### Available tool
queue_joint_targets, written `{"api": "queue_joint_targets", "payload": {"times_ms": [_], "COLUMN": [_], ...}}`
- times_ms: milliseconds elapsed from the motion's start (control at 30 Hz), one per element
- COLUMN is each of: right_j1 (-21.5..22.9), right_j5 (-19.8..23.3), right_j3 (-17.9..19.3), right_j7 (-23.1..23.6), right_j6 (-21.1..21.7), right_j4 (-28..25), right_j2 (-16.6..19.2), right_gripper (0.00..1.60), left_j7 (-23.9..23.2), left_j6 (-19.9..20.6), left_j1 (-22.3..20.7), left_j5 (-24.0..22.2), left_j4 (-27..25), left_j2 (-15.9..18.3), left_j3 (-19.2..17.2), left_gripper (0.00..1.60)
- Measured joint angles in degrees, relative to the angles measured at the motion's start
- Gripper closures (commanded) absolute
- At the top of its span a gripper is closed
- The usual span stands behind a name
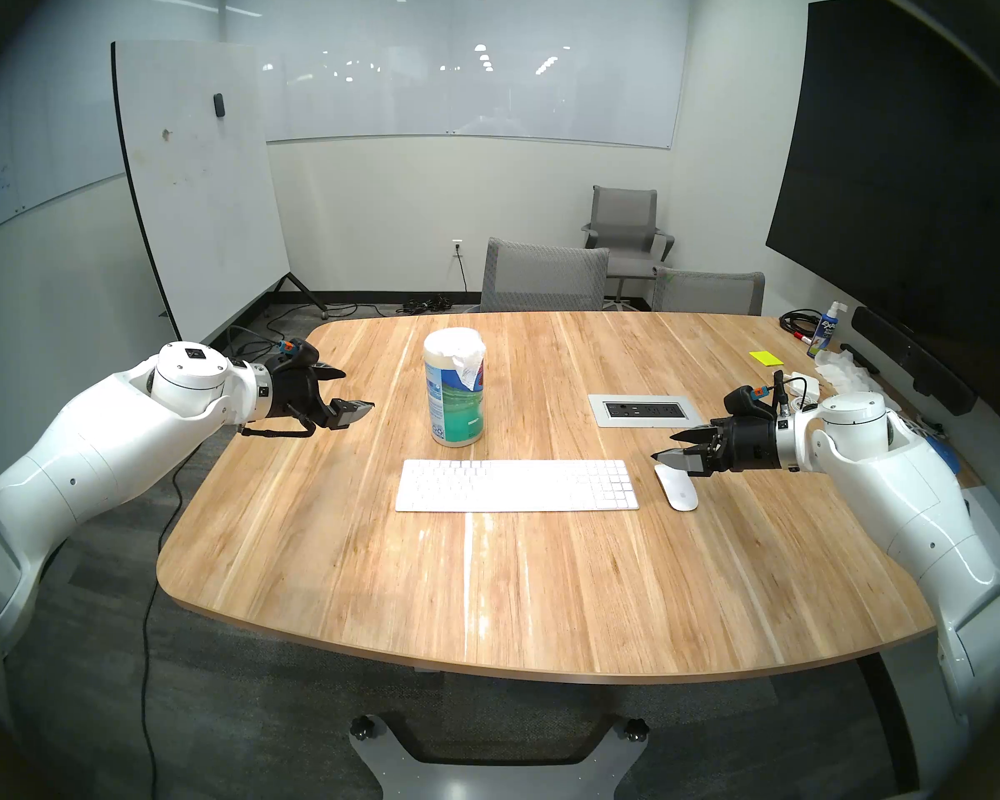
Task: Wipe the keyboards and mice with a disinfecting wipe, then set the wipe down
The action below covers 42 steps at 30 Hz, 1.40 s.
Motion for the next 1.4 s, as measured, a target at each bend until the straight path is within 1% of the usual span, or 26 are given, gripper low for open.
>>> {"api": "queue_joint_targets", "payload": {"times_ms": [200, 400, 633, 867, 1233, 1400], "right_j1": [-0.01, -0.01, -0.02, -0.02, -0.03, -0.03], "right_j5": [0.0, 0.0, -0.01, -0.02, -0.02, -0.02], "right_j3": [0.0, 0.0, 0.0, 0.0, 0.0, 0.0], "right_j7": [0.0, 0.0, 0.0, 0.0, 0.0, 0.0], "right_j6": [0.0, 0.0, 0.0, 0.0, 0.0, 0.0], "right_j4": [0.0, 0.0, 0.01, 0.01, 0.01, 0.01], "right_j2": [0.0, 0.0, 0.0, 0.0, 0.0, 0.0], "right_gripper": [0.0, 0.0, 0.0, 0.0, 0.0, 0.0], "left_j7": [-2.7, -4.77, -8.03, -11.3, -17.12, -18.96], "left_j6": [-0.1, -0.28, -1.49, -2.92, -4.97, -5.64], "left_j1": [-2.98, -4.98, -7.32, -9.37, -13.24, -14.84], "left_j5": [0.81, 0.48, -1.79, -3.56, -4.15, -3.92], "left_j4": [4.74, 8.6, 15.14, 21.02, 29.94, 33.75], "left_j2": [-2.9, -5.24, -8.48, -10.97, -15.59, -17.65], "left_j3": [-0.55, -1.21, -3.18, -4.74, -5.11, -4.95], "left_gripper": [0.0, 0.0, 0.0, 0.0, 0.0, 0.0]}}
